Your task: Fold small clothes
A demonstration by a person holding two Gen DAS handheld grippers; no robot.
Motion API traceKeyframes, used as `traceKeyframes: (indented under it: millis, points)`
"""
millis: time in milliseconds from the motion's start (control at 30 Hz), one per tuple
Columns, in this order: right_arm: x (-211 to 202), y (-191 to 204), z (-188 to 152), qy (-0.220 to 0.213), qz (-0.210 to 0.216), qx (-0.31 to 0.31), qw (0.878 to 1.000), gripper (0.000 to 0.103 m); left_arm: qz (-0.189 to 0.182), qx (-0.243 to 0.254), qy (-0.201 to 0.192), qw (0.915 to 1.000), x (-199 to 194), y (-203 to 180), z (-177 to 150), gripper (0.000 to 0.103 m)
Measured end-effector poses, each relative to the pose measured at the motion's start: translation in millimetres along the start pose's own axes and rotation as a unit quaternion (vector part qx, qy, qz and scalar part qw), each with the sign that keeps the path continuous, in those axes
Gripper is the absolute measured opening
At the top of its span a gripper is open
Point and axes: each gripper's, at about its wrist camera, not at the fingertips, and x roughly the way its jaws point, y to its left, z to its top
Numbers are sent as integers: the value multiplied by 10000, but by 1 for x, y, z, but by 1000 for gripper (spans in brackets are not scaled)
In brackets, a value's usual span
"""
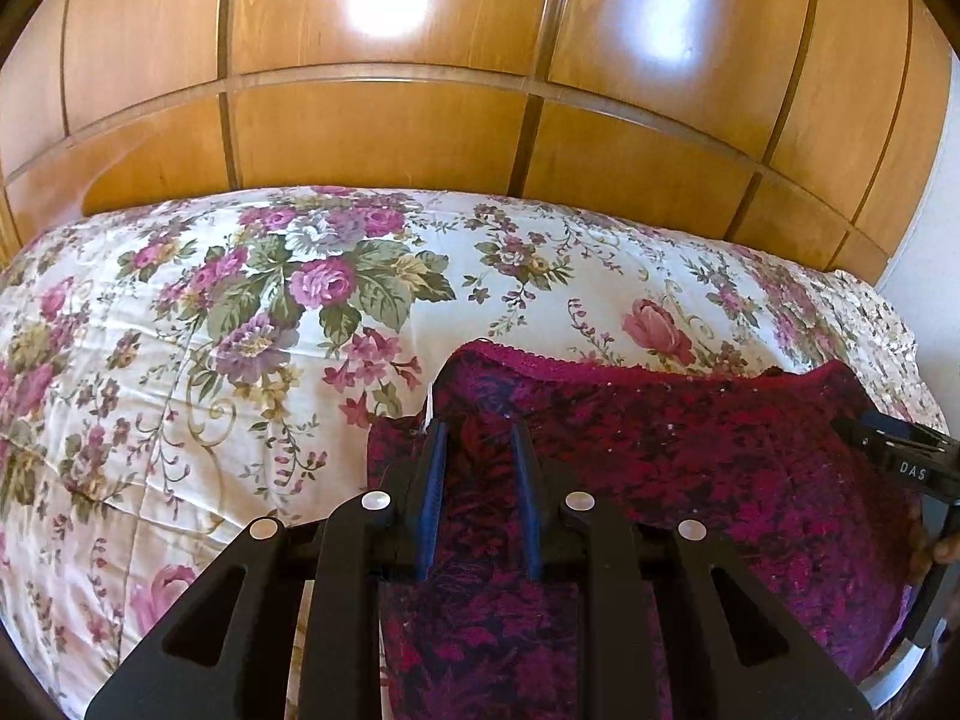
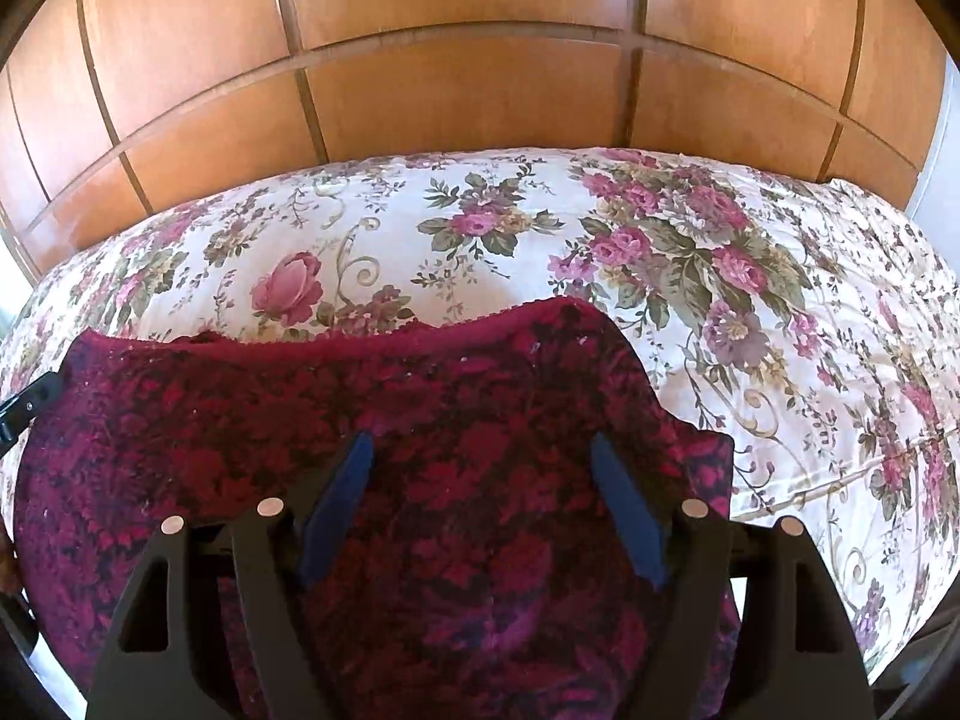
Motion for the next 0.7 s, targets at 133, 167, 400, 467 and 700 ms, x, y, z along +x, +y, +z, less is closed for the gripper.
traceKeyframes:
  millis: [133,167,400,467,700]
  points:
    - [6,-3,2,68,68,82,9999,77,10,-56,33,10000,6,3,-1,20]
    - [9,-4,2,91,90,98,9999,78,16,-79,44,10000,8,4,-1,20]
    - [26,-11,3,189,253,245,9992,79,30,-355,176,9992,27,16,-7,26]
    - [31,-12,4,170,298,255,9991,79,-135,-584,255,9979,36,24,-10,27]
    - [32,-14,5,120,333,279,9990,79,-369,-878,323,9949,38,33,-7,28]
